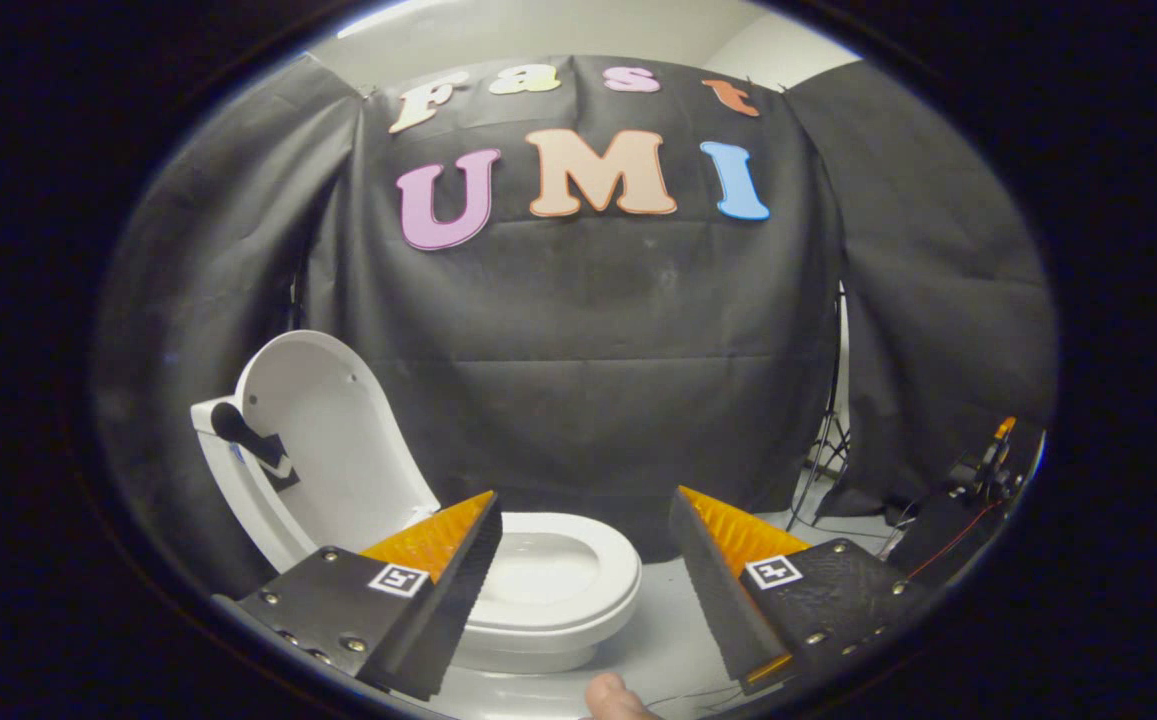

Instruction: Open the toilet lid.

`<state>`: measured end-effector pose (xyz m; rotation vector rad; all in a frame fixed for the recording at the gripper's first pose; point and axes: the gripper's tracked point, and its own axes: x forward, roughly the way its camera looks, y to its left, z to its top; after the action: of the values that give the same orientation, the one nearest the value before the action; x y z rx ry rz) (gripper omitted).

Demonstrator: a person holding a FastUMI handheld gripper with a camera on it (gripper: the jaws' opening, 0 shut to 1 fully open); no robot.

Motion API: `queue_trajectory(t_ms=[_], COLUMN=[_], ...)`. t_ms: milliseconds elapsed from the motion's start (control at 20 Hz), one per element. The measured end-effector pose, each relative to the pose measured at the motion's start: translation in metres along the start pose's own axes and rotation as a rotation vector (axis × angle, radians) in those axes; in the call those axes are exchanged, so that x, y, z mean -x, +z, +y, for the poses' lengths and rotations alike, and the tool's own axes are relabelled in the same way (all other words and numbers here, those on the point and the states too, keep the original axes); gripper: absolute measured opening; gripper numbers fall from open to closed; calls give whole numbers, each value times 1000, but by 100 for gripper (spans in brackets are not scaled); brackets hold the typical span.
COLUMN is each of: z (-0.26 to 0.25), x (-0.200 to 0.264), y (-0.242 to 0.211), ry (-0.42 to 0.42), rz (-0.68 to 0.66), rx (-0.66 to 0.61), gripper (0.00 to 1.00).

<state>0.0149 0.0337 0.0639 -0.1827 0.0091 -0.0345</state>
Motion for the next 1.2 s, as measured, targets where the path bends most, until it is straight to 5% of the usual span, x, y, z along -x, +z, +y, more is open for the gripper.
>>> queue_trajectory(t_ms=[600,1200], z=[43,60], x=[16,-13], y=[24,17], ry=[86,37], rz=[-12,-5], rx=[55,-24], gripper=[99,99])
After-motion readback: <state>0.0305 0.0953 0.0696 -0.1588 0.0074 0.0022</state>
